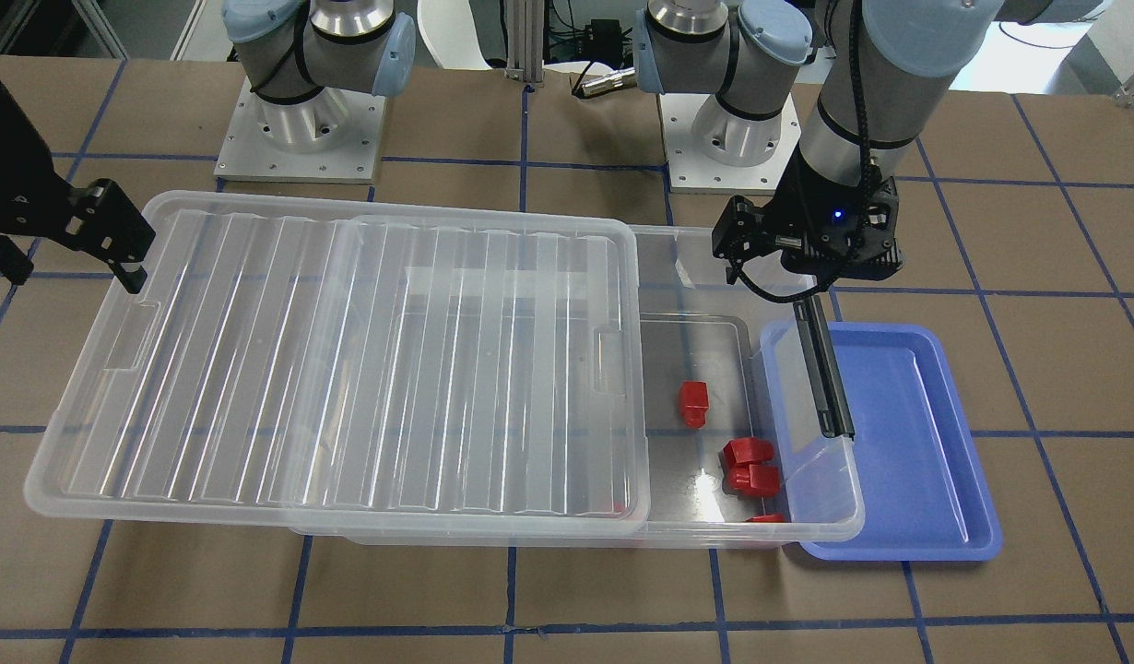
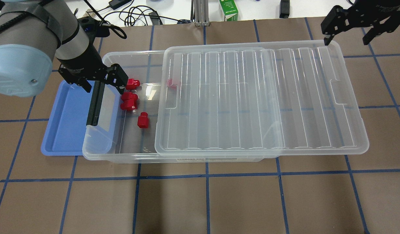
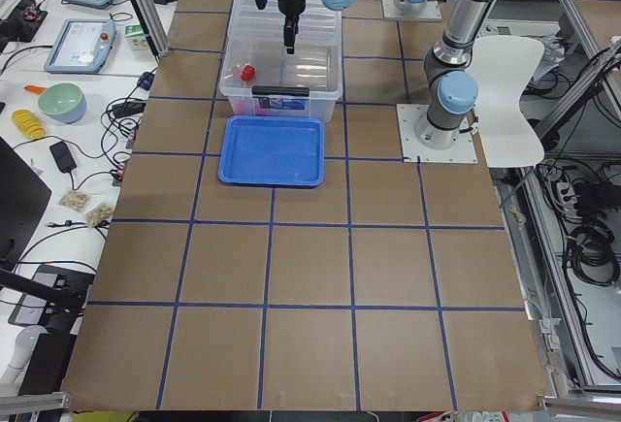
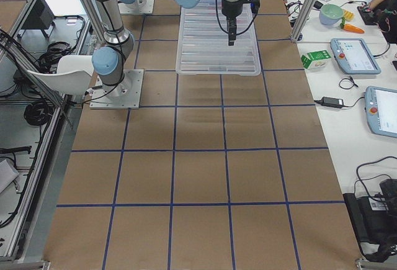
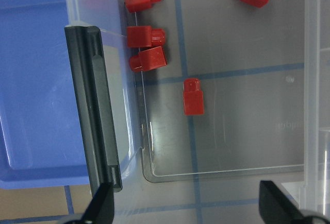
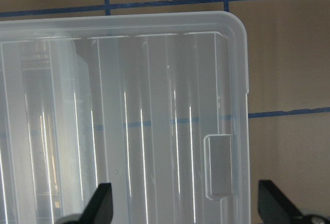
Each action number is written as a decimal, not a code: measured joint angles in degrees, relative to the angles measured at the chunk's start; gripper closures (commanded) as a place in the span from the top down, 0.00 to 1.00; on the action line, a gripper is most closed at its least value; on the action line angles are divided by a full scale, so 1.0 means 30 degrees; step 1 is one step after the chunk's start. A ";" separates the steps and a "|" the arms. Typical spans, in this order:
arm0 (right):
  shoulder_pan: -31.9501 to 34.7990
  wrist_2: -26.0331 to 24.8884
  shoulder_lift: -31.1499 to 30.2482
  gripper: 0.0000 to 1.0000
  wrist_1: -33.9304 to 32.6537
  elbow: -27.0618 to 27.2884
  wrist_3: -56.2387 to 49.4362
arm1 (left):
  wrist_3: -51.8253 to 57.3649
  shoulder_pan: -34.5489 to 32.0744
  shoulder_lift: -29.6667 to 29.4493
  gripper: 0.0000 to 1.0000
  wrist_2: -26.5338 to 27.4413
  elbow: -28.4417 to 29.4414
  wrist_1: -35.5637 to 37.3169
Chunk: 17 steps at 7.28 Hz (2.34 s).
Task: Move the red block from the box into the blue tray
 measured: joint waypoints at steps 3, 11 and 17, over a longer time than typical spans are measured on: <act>0.1261 -0.0042 0.0523 1.00 -0.0563 -0.0095 0.1991 | 0.0000 0.0000 -0.0022 1.00 -0.0010 -0.0003 0.0002; 0.1514 0.0020 0.0692 1.00 -0.0621 -0.0192 0.2427 | -0.0208 0.0042 -0.0670 1.00 -0.0103 -0.0019 0.0316; 0.1536 0.0030 0.0692 1.00 -0.0591 -0.0176 0.2426 | -0.0097 0.0058 -0.4321 1.00 -0.0252 -0.1210 0.4520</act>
